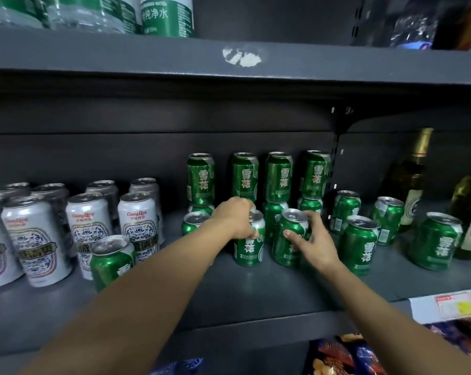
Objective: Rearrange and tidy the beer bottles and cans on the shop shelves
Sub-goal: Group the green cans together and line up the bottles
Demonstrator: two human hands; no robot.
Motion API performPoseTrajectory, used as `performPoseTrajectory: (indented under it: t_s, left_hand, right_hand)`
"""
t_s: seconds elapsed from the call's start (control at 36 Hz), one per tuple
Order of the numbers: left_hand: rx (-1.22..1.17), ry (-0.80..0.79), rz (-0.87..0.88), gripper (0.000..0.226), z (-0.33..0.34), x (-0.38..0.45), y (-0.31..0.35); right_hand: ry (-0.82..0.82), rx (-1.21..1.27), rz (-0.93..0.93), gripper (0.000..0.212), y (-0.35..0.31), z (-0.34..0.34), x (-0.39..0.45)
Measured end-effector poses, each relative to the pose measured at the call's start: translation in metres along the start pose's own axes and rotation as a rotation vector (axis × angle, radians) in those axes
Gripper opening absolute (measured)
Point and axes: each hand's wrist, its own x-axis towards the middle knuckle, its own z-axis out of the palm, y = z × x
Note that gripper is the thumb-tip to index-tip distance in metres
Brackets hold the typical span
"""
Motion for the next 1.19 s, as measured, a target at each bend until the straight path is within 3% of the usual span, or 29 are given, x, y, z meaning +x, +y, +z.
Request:
performPoseTrajectory:
  t_s: [0.19,0.33,0.42,0.47,0.56,0.64,0.75,0.83,0.94,1.0,1.08,1.19]
  left_hand:
    - [-0.002,-0.006,-0.036,0.076,-0.003,-0.004,-0.008]
    - [0.041,0.013,0.042,0.082,0.002,-0.012,-0.006]
    - [0.028,0.222,0.070,0.068,-0.005,-0.025,-0.014]
    - [0.019,0.437,0.059,0.048,-0.012,-0.037,-0.026]
    - [0.004,0.675,-0.015,0.029,-0.020,-0.057,-0.046]
    - [0.001,0.781,-0.158,0.029,-0.026,-0.078,-0.068]
    - [0.126,0.636,-0.407,0.059,-0.033,-0.108,-0.099]
    - [0.076,0.487,-0.572,0.080,-0.035,-0.127,-0.121]
    - [0.011,0.529,-0.628,0.082,-0.033,-0.143,-0.142]
    - [-0.125,0.436,-0.625,0.087,-0.030,-0.145,-0.148]
    - [-0.263,0.325,-0.609,0.069,-0.025,-0.146,-0.149]
    - [-0.232,0.465,-0.584,0.038,-0.021,-0.152,-0.138]
  right_hand:
    - [-0.033,-0.018,-0.036,0.049,0.000,0.004,0.009]
    - [0.040,-0.118,-0.045,0.071,0.002,0.009,0.007]
    - [0.376,-0.167,-0.178,0.074,-0.015,0.014,-0.007]
    - [0.497,-0.073,-0.301,0.068,-0.036,0.022,-0.018]
    - [0.462,-0.016,-0.465,0.060,-0.063,0.045,-0.028]
    - [0.386,0.016,-0.590,0.054,-0.085,0.070,-0.042]
    - [0.330,0.045,-0.641,0.049,-0.096,0.091,-0.059]
    - [0.319,0.039,-0.634,0.046,-0.093,0.097,-0.071]
    - [0.309,0.018,-0.618,0.043,-0.086,0.098,-0.082]
    - [0.296,0.017,-0.591,0.043,-0.087,0.098,-0.086]
    - [0.280,-0.008,-0.602,0.043,-0.090,0.101,-0.094]
    - [0.198,0.017,-0.625,0.044,-0.099,0.105,-0.106]
